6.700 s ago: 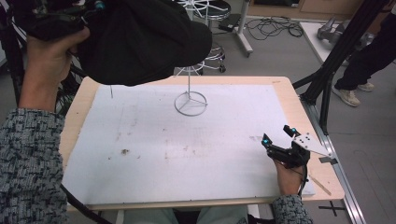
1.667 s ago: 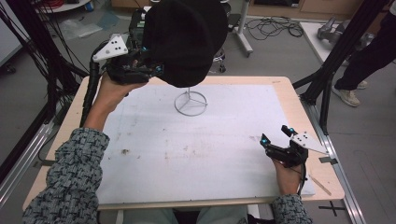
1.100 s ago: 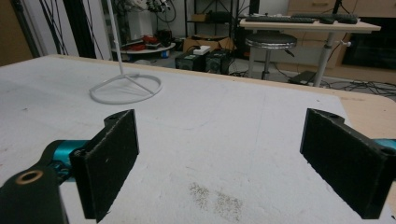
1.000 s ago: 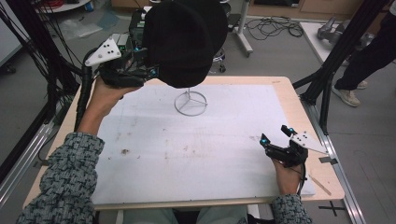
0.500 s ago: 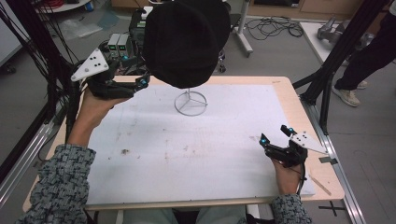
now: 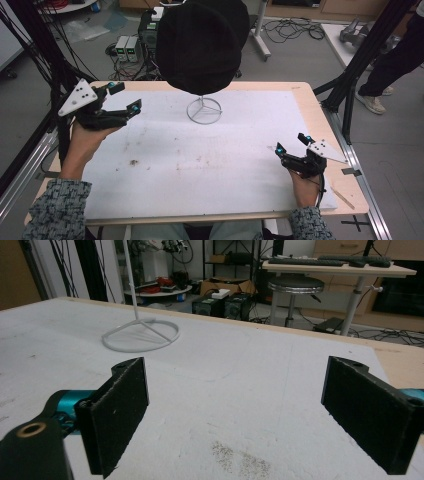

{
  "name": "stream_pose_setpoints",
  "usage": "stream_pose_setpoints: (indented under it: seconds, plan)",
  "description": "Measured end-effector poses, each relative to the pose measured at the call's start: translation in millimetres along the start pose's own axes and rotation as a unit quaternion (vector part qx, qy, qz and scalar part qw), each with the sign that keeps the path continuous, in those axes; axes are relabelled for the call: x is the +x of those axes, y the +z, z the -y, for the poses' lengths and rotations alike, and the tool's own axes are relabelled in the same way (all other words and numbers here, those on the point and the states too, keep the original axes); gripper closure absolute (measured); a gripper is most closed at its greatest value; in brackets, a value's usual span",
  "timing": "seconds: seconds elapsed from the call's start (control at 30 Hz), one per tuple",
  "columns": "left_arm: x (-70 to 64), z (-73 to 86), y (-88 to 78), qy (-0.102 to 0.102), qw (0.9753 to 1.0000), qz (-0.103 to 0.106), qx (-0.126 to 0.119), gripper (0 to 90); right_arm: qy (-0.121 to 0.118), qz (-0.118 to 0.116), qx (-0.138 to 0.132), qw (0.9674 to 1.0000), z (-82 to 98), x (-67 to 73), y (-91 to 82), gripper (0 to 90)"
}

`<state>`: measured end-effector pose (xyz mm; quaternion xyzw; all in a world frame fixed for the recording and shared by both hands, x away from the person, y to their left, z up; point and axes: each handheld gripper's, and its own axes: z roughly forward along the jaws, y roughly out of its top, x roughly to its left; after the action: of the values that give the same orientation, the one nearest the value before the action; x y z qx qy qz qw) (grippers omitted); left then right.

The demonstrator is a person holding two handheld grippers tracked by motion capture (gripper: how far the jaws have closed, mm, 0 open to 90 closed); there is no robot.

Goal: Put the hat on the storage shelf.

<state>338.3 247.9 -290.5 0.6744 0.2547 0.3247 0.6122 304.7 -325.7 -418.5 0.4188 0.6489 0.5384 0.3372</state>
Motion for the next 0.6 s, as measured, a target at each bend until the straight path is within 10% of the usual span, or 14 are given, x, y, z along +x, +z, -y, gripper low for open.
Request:
stream_pose_setpoints:
  seconds: [0.6]
  plan:
    - [-21.2,76.8,-43.0,-0.039,0.9951,-0.083,0.037,21.0,-0.01,0.004,0.008,0.9999,-0.7,7.5,0.1,10.7]
